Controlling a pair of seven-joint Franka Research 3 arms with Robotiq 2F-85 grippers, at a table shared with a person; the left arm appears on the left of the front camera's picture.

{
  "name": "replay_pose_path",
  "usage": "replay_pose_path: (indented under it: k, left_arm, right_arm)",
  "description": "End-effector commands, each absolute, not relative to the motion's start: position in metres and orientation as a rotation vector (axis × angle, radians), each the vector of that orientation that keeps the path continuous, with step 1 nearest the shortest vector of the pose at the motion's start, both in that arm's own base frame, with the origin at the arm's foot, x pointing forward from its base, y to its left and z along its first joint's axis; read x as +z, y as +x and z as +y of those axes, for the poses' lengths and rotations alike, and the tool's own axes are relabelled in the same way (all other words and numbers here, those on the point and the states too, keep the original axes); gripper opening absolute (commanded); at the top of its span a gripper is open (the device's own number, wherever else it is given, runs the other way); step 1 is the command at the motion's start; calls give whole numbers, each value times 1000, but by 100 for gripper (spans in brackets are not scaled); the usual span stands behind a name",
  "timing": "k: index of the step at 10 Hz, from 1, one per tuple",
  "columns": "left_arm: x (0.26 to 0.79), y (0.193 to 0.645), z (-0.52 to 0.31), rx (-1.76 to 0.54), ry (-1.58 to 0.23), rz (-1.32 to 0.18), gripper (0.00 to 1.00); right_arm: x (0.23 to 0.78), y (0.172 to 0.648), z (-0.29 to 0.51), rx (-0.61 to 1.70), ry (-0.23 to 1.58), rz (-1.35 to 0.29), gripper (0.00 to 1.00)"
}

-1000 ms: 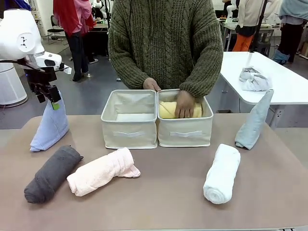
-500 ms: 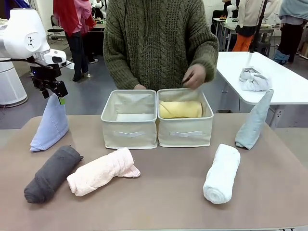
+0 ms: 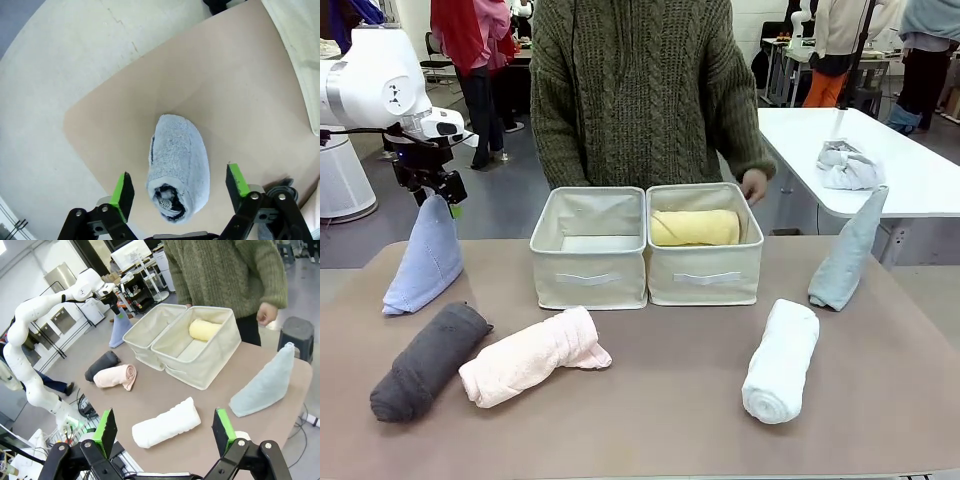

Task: Sort the towels based on their folding style.
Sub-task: Pick up one triangle-folded towel and place it in the left Fabric basket.

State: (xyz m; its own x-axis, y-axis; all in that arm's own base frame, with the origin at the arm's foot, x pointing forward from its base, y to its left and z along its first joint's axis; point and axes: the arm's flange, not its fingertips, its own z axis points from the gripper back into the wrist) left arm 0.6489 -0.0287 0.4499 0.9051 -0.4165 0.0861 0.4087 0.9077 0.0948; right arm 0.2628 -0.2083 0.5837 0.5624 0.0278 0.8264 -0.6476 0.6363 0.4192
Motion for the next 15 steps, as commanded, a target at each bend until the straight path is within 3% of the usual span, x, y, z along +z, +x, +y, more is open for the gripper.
replay_pose_path:
  k: [1, 2, 4, 5, 7, 11, 15]
  left_arm:
    - [453, 654, -28, -393, 119, -114, 46]
    - [455, 655, -28, -395, 120, -112, 0]
    - [456, 654, -25, -399, 118, -104, 0]
    - [455, 655, -25, -405, 112, -83, 21]
    - [455, 655, -23, -412, 84, -52, 0]
    - [475, 633, -33, -560, 41, 4, 0]
    - [577, 535, -104, -908, 64, -48, 0]
  right_arm:
    - [583, 265, -209, 468, 804, -916, 100]
    - [583, 265, -209, 468, 804, -916, 100]
    - [583, 265, -209, 468, 804, -916, 100]
    - [583, 265, -209, 468, 804, -916, 100]
    - [583, 265, -209, 468, 804, -916, 100]
    - [583, 265, -209, 468, 804, -916, 100]
    - [583, 265, -209, 468, 804, -916, 100]
